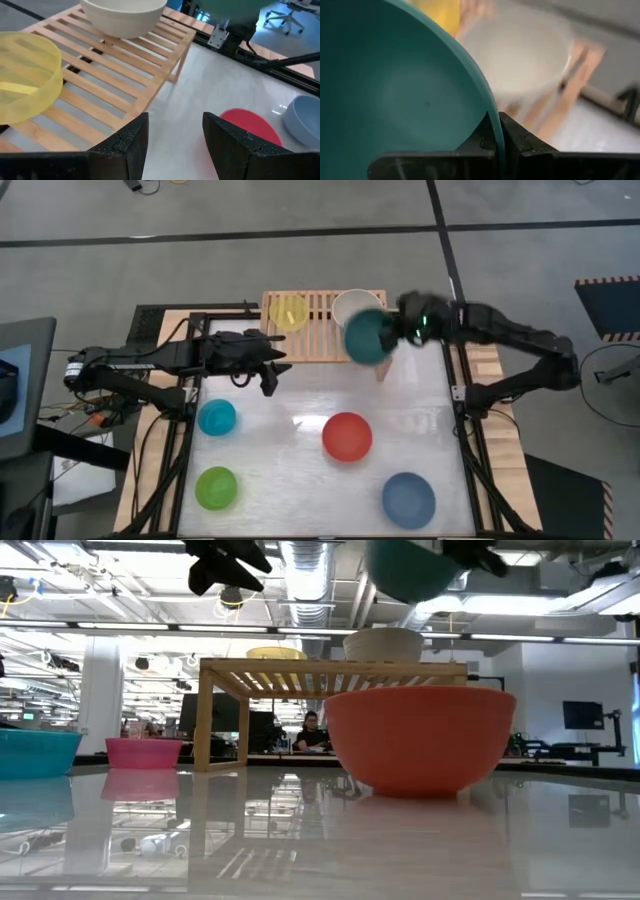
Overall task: Place and stack bowls onto a shelf
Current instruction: Stack the green bowl on top of the white bowl on the shelf
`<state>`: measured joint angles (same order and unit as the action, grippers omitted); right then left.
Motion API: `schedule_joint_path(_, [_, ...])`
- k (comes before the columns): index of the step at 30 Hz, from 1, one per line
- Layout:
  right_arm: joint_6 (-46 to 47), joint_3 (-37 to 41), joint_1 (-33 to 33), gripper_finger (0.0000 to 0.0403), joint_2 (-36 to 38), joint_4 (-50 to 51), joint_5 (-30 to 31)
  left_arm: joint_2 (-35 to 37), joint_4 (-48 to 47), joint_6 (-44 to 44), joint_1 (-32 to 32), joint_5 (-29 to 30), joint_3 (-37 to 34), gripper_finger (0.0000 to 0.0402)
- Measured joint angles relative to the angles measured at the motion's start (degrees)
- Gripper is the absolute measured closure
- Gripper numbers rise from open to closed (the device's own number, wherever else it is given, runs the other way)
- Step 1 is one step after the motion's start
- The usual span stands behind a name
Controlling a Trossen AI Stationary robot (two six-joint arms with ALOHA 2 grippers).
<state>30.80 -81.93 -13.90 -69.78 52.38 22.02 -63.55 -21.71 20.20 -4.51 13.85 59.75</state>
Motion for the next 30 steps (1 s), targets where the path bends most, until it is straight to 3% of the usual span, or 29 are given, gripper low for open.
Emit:
schedule_joint_path(7, [-11.3, -11.9, -13.3, 0.0379, -10.2, -4.5, 0.6, -0.2, 0.0, 2.3, 0.0, 0.1, 0.0, 0.0230])
schedule_joint_path(11, [-12.9, -17.2, -18.9, 0.0378, -17.3, 1.7, -5.8, -0.2, -2.3, 4.7, 0.0, 0.1, 0.0, 0.0230])
schedule_joint_path(14, [-12.9, -20.7, -20.6, 0.0371, -21.1, 7.9, -10.1, -0.2, -5.2, 7.5, 0.0, 0.1, 0.0, 0.0230])
schedule_joint_path(22, [-11.1, -30.3, -21.3, 0.0362, -26.4, 15.7, -13.0, -0.2, -9.9, 11.8, 0.0, -0.1, 0.0, 0.0230])
schedule_joint_path(30, [-10.7, -33.2, -24.0, 0.0309, -30.4, 22.3, -16.3, -0.2, -10.0, 11.0, 0.0, 0.0, 0.0, 0.0230])
